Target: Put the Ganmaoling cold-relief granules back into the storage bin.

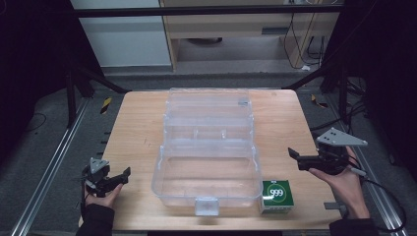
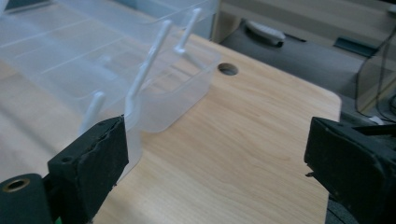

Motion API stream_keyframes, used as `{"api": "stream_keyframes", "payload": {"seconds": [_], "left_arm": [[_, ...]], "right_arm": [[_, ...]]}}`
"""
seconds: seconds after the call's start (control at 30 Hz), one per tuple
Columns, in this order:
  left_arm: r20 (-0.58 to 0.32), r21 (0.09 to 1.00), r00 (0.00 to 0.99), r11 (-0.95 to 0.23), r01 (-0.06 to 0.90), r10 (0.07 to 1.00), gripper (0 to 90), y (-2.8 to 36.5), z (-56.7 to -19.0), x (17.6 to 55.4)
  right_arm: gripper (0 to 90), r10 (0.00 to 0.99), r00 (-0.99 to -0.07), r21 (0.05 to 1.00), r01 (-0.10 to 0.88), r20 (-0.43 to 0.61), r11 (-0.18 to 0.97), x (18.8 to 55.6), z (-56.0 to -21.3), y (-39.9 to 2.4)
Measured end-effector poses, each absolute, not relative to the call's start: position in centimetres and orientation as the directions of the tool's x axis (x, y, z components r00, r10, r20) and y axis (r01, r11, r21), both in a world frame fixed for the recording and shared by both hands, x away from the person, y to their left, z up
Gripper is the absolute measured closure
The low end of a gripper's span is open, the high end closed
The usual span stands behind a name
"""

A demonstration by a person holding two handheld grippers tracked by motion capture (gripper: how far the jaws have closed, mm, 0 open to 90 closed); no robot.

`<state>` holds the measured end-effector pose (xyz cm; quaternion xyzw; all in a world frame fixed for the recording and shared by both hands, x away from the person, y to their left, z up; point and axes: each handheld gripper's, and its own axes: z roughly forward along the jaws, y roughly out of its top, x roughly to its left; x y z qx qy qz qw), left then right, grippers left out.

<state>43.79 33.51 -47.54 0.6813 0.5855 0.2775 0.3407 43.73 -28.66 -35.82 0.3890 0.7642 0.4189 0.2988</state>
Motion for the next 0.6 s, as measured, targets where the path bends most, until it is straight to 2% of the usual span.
{"api": "stream_keyframes", "payload": {"seconds": [0.13, 0.3, 0.43, 0.6], "left_arm": [[-0.02, 0.785, 0.166, -0.087, 0.614, 0.986, 19.9, 33.5, -47.6, 43.8], [-0.017, 0.781, 0.168, -0.092, 0.617, 0.986, 19.9, 33.4, -47.6, 43.9], [-0.017, 0.779, 0.174, -0.096, 0.619, 0.985, 19.8, 33.3, -47.7, 43.9], [-0.013, 0.776, 0.181, -0.104, 0.622, 0.983, 19.9, 33.2, -47.7, 44.0]], "right_arm": [[5.8, 0.779, -0.6, 0.829, 0.333, -0.182, 0.45, 43.5, -35.7, -27.5], [5.8, 0.729, -0.658, 0.804, 0.321, -0.191, 0.501, 43.4, -35.3, -26.9], [3.8, 0.656, -0.722, 0.754, 0.302, -0.219, 0.584, 43.1, -35.0, -26.0], [3.9, 0.62, -0.754, 0.725, 0.299, -0.219, 0.62, 43.0, -34.9, -25.7]]}}
